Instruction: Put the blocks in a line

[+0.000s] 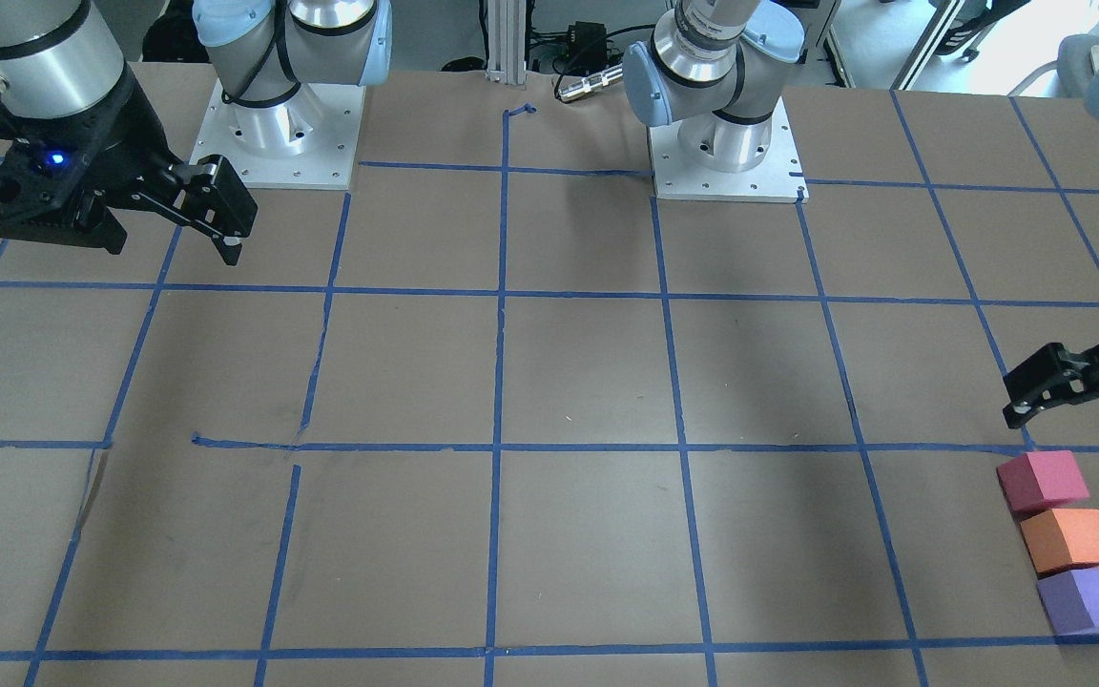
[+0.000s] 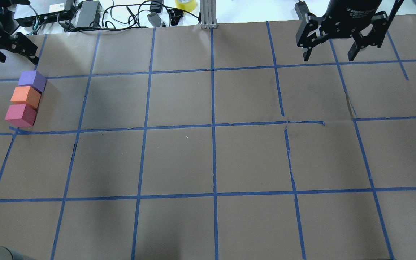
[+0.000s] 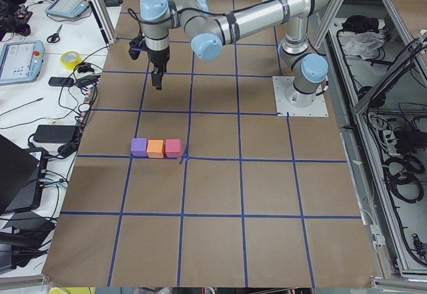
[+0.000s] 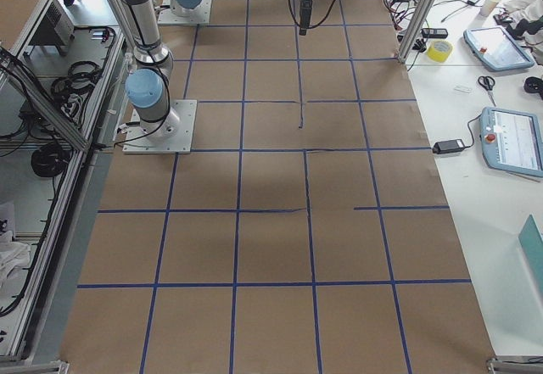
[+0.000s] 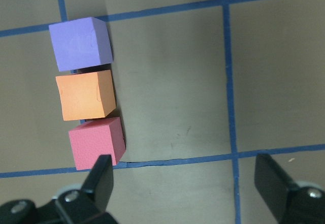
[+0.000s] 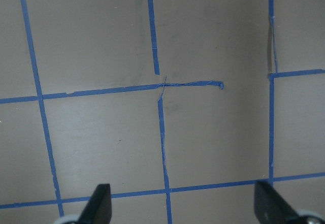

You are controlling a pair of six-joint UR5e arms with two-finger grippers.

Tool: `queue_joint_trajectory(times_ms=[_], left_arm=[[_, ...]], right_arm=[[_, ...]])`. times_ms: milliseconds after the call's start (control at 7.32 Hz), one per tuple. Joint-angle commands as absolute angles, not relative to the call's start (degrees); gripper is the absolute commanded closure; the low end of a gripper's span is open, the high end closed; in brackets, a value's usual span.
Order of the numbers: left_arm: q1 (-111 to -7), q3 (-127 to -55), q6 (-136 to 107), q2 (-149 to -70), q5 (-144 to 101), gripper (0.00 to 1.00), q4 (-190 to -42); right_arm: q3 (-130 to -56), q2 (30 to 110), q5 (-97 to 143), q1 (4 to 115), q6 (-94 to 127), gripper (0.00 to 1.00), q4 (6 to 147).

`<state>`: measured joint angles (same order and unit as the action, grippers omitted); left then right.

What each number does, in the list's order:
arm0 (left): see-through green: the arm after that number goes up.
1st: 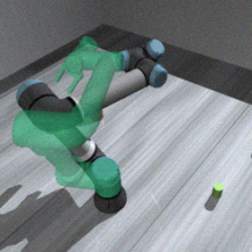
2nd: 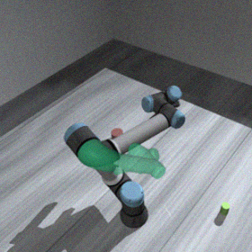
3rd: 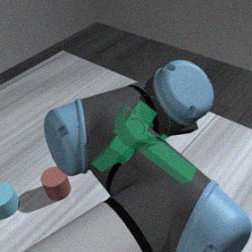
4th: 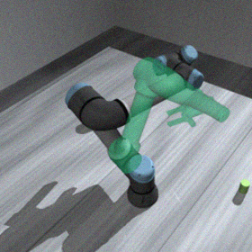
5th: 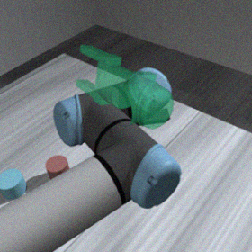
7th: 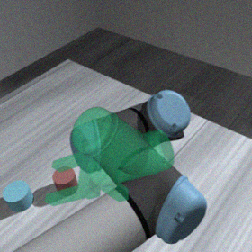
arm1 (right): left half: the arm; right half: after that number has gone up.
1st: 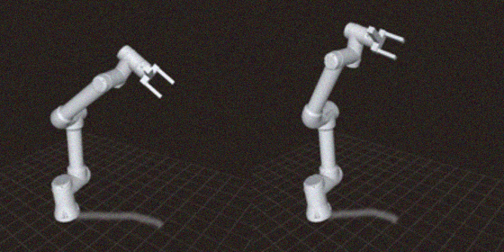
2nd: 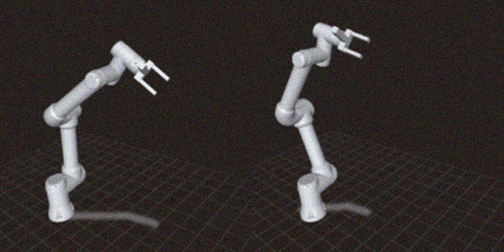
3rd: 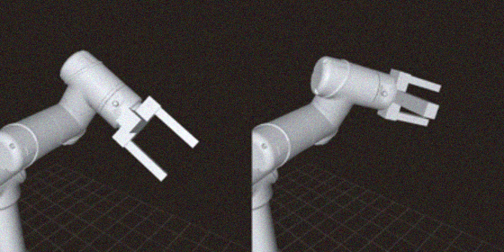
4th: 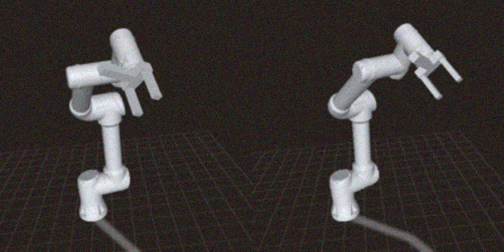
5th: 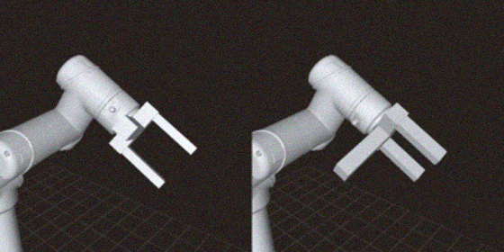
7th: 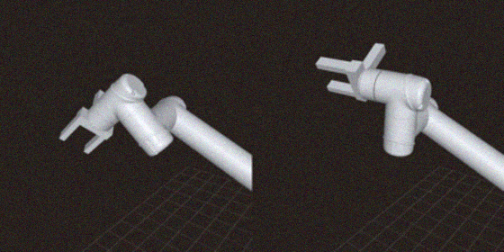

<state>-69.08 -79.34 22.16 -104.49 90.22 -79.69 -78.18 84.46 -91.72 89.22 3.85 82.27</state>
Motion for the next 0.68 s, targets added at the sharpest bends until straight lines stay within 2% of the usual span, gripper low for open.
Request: queue_joint_trajectory(times_ms=[0, 547], left_arm=[[-78.0, -80.3, 9.1, -98.1, 91.6, 0.00, -85.2], [-87.6, -80.9, 3.0, -92.0, 88.6, 0.00, -91.2]], right_arm=[[-78.0, 85.0, -91.9, 89.2, 3.8, 0.00, 81.9], [-78.0, 85.0, -91.9, 89.1, 3.9, 0.00, 82.1]])
